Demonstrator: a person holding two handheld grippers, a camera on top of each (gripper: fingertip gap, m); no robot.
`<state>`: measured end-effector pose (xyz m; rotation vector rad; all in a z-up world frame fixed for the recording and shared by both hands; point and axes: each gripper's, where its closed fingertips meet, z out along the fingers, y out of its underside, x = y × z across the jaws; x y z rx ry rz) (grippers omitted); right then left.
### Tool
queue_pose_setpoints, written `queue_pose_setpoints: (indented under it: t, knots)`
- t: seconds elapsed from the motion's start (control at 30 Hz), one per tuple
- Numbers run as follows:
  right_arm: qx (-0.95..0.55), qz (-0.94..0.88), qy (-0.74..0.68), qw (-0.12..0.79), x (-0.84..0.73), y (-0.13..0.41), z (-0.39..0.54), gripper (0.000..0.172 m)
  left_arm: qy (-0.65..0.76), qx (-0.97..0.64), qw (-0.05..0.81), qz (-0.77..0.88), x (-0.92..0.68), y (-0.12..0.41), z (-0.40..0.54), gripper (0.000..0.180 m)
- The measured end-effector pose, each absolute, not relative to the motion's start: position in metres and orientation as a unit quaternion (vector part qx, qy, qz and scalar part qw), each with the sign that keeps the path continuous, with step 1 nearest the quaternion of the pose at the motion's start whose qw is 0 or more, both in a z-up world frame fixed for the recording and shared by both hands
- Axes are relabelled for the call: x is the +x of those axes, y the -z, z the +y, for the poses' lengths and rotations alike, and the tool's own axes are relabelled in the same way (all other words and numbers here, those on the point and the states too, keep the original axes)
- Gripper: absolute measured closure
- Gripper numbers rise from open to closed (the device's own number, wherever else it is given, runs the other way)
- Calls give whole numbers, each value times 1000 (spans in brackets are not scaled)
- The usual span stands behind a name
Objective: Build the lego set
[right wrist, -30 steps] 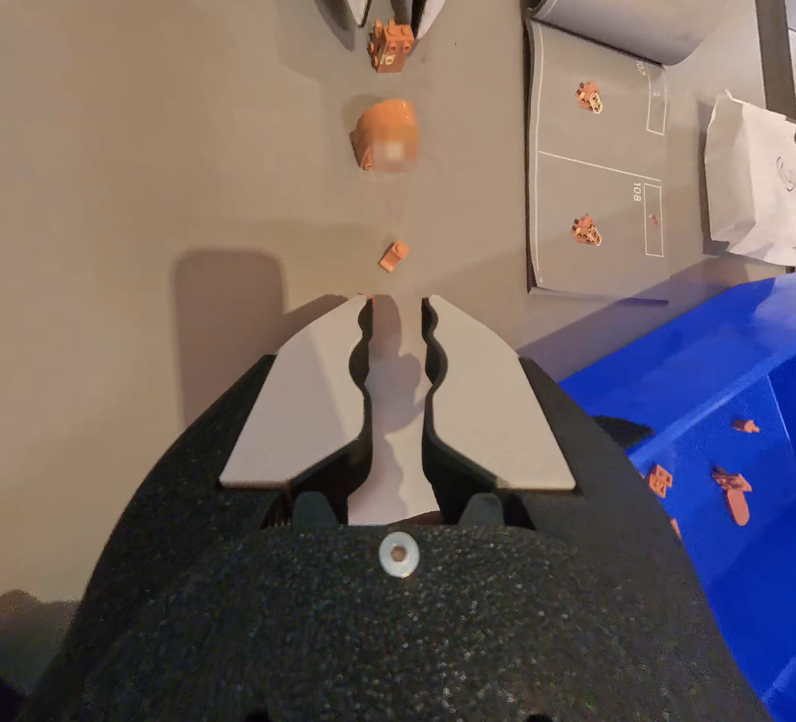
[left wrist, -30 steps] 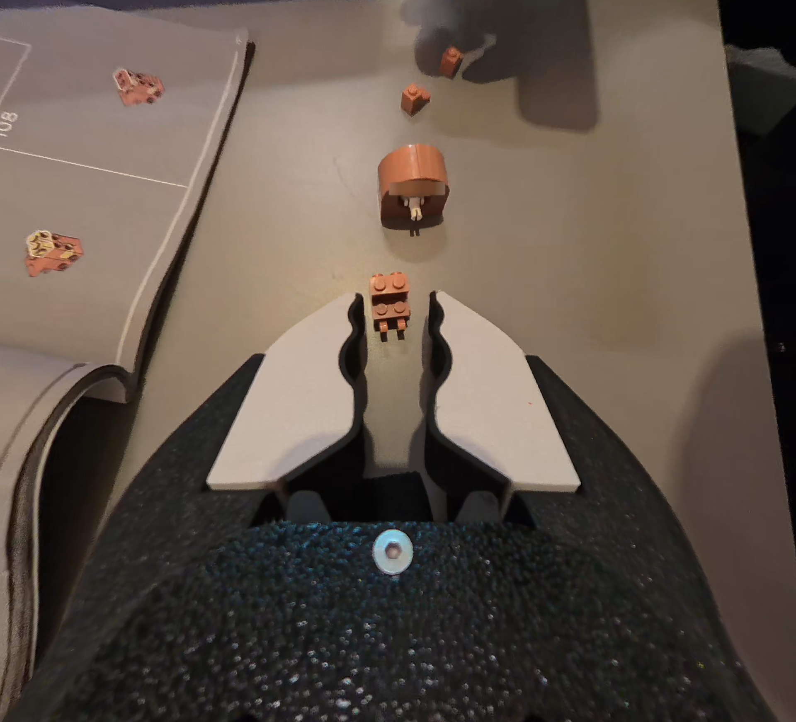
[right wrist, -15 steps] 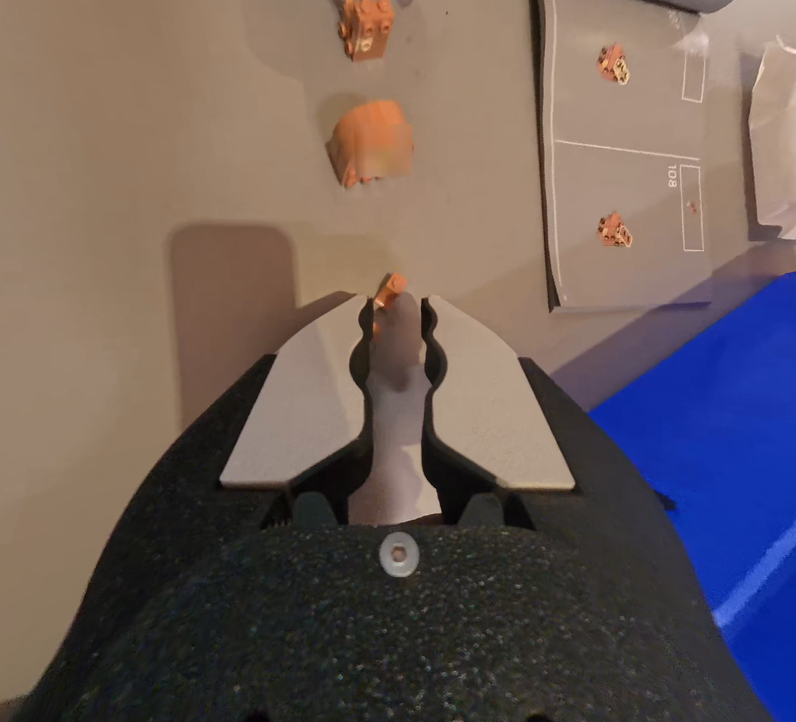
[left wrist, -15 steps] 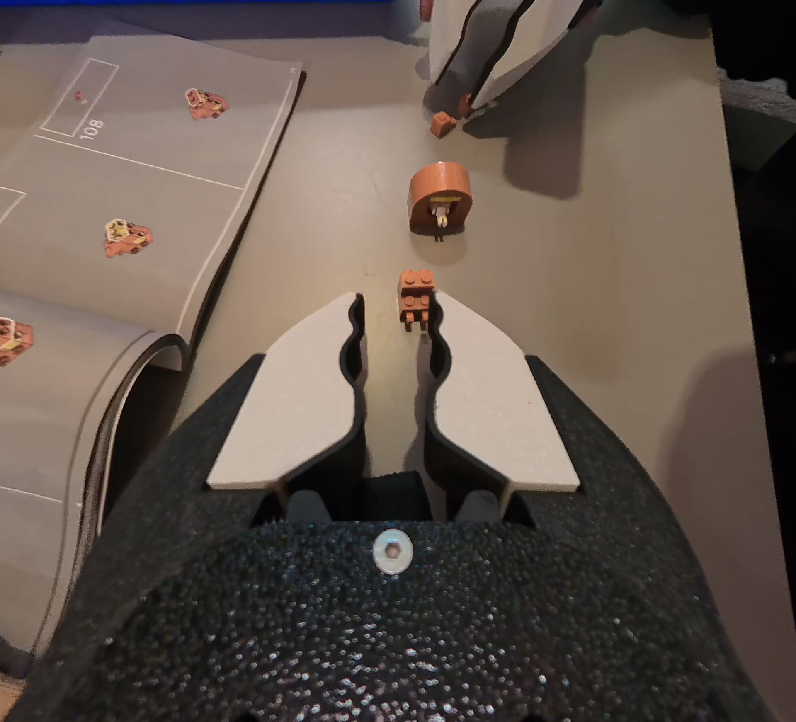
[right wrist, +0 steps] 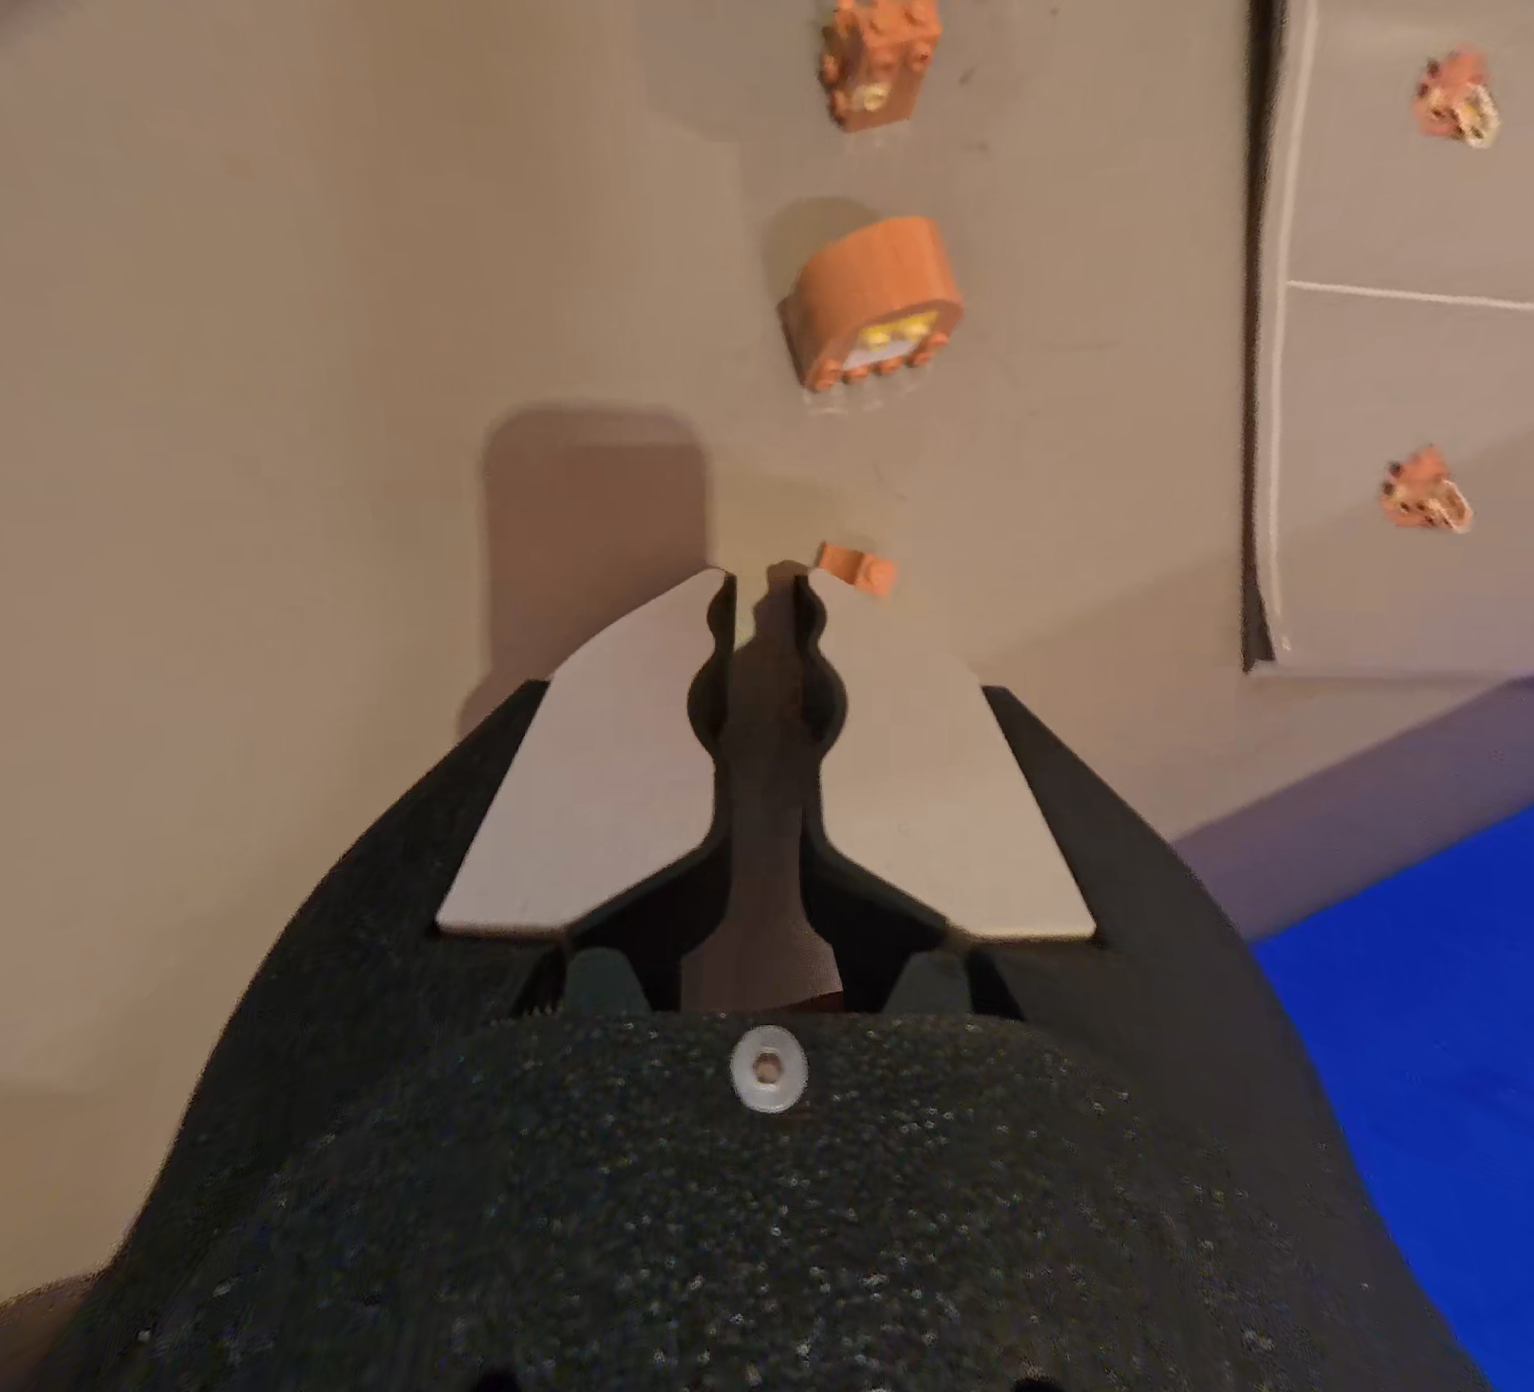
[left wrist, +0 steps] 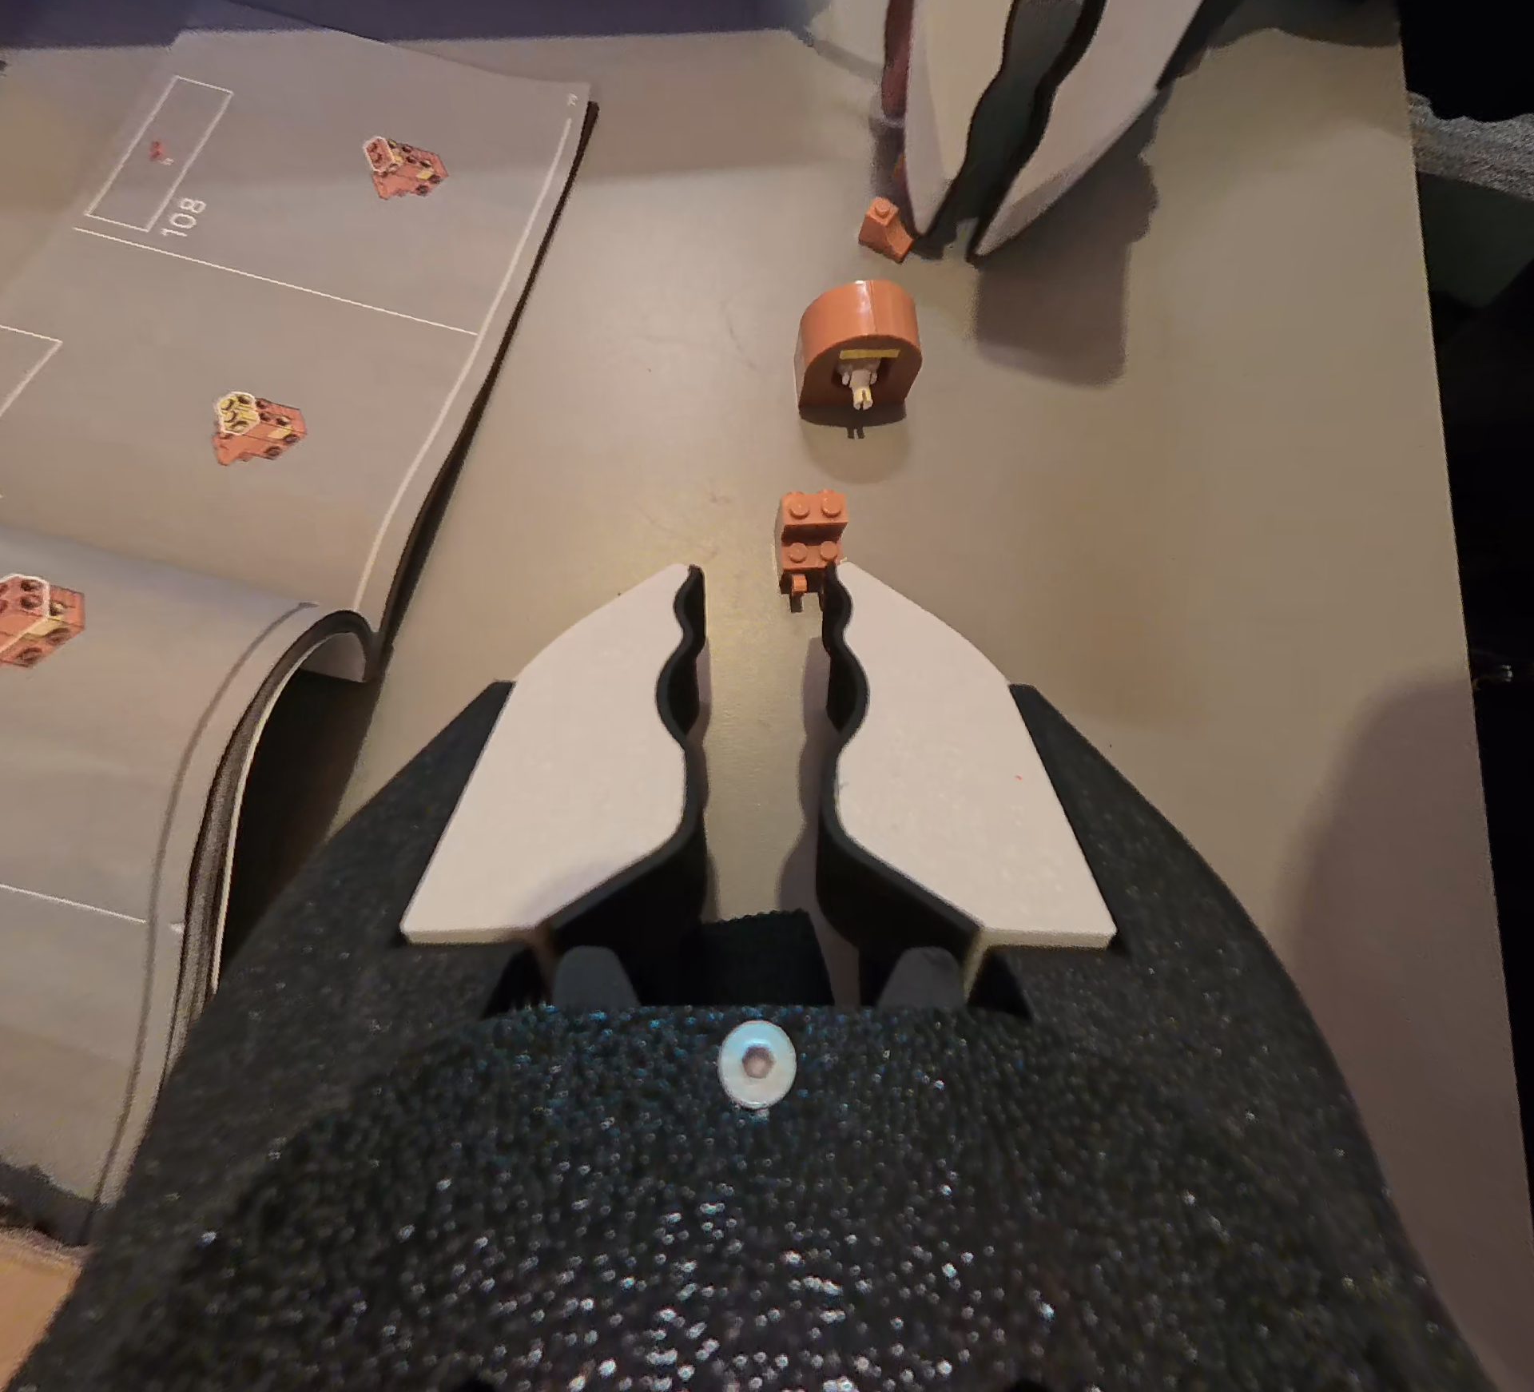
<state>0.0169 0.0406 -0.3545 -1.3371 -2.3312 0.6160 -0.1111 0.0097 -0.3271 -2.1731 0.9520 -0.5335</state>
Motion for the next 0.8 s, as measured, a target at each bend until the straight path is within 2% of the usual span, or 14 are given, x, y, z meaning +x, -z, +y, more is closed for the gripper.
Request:
queue_pose_setpoints:
  t: [0.07,0.3,0.63,0.8]
  knots:
    - [-445,-842,-234,195,18,351,33,157,205,-838,348,367,-111,327,10,154]
    - [-437,-825,-202,295,3,338,65,157,205,-836,351,368,-110,325,9,155]
    - [-412,-841,-208,281,2,351,65,162,205,-834,350,373,-107,325,8,156]
    - [-383,-851,-202,297,-4,350,56,148,205,-833,352,373,-106,323,8,156]
